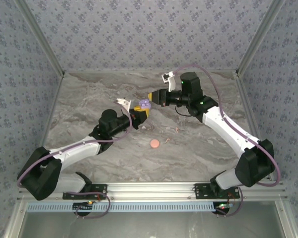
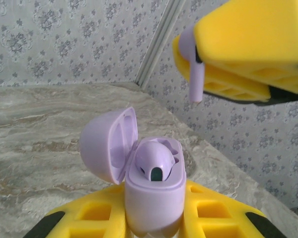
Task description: Insert the wireless bluetooth earbuds into the charging case
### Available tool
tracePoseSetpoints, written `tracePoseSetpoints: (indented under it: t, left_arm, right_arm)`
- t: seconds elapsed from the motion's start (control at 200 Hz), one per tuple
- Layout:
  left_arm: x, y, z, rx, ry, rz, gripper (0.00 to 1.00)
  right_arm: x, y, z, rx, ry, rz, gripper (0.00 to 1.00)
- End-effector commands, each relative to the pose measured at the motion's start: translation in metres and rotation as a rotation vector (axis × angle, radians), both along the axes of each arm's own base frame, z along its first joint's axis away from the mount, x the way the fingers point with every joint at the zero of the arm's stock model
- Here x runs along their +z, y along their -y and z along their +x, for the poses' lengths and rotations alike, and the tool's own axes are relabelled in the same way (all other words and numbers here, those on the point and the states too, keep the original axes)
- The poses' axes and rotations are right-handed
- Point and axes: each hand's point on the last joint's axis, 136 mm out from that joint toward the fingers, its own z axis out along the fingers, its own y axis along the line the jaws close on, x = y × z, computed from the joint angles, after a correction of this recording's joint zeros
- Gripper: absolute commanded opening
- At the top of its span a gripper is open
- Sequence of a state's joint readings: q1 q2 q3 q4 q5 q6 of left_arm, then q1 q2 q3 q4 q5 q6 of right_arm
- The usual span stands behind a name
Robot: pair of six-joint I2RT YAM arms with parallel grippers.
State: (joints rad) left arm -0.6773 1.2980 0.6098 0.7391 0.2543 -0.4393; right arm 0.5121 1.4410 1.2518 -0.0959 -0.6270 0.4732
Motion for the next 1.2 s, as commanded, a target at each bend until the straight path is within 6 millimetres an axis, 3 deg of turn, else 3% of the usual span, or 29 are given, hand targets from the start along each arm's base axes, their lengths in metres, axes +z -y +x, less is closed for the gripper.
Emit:
tracePoseSetpoints:
  t: [0.0,0.49,1.194]
  left_arm:
    - [0.034,0.008,-0.001,-0.027,0.064,-0.081,0.23]
    - [0.042,0.013,-0.004,-0.049,0.065,-0.107,0.23]
    - [0.051,0.012,-0.005,-0.047,0.073,-0.134,0.23]
  right_arm:
    - [0.032,-0.001,-0.005,0.002,0.069,0.049,0.2]
    - [0.033,-0.003,-0.009,0.017,0.079,0.057,0.2]
    - [0.016,-0.006,-0.011,0.018,0.055,0.026,0.2]
